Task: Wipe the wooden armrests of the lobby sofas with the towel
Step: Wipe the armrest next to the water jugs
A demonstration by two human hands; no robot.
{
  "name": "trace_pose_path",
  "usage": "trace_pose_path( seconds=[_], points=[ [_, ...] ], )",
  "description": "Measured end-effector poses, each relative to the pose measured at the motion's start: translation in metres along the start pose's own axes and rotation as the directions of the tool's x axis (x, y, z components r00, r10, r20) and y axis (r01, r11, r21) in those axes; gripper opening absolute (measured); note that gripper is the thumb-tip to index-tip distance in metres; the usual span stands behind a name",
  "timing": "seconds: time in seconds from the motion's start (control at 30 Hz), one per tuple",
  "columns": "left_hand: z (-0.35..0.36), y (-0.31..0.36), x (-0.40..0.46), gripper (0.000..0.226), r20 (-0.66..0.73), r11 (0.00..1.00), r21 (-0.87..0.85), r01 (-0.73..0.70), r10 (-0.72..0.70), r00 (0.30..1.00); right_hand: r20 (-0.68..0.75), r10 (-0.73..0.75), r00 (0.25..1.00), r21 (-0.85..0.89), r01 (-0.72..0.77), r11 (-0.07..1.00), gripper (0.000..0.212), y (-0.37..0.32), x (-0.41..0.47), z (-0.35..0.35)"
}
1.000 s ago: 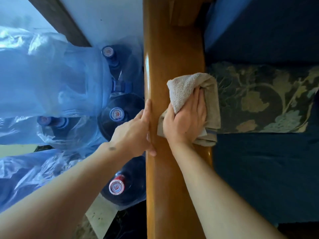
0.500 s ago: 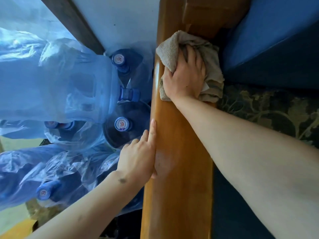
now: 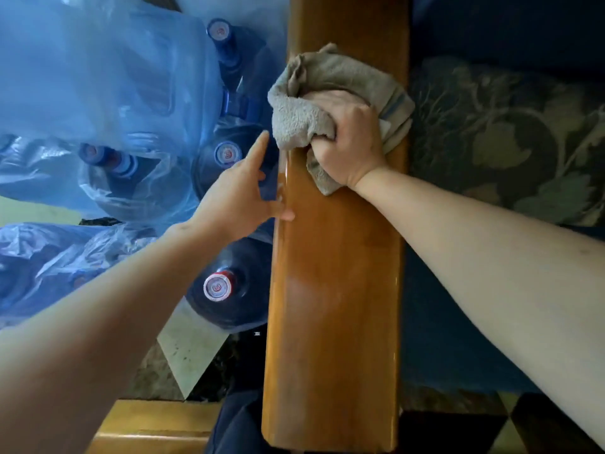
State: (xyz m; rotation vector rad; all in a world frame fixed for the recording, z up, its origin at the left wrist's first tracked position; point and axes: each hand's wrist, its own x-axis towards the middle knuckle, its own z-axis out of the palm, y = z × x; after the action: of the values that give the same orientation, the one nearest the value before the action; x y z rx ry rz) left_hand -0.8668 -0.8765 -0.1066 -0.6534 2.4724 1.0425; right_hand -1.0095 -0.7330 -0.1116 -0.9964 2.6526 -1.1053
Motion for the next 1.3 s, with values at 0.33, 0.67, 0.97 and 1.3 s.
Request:
trace_pose_path(
  seconds=[0.33,0.67,0.97,1.3],
  points=[
    [0.098,-0.046,-0.147,0.039,-0.086,0.819,-0.540,0.193,-0.282,0.956,0.190,-0.218,0.957,0.106,0.201,0.974,0.048,-0.054,-0.228,0.011],
    [0.116,-0.037,-0.199,0.026,-0.049,0.782,-0.556,0.282,-0.369,0.928,0.365,-0.452,0.814,0.257,0.379,0.889,0.037,-0.058,-0.365,-0.003],
    [0.035,0.005,-0.072,0.073,-0.045,0.959,-0.284,0.009,-0.023,0.999,0.544,-0.621,0.565,0.313,0.550,0.774,0.042,-0.007,-0.252,-0.024],
    [-0.033,0.050,0.062,0.109,0.125,0.998,0.061,-0.017,0.009,0.992,0.270,-0.144,0.952,-0.148,0.189,0.971,0.059,0.058,0.057,-0.034]
  ],
)
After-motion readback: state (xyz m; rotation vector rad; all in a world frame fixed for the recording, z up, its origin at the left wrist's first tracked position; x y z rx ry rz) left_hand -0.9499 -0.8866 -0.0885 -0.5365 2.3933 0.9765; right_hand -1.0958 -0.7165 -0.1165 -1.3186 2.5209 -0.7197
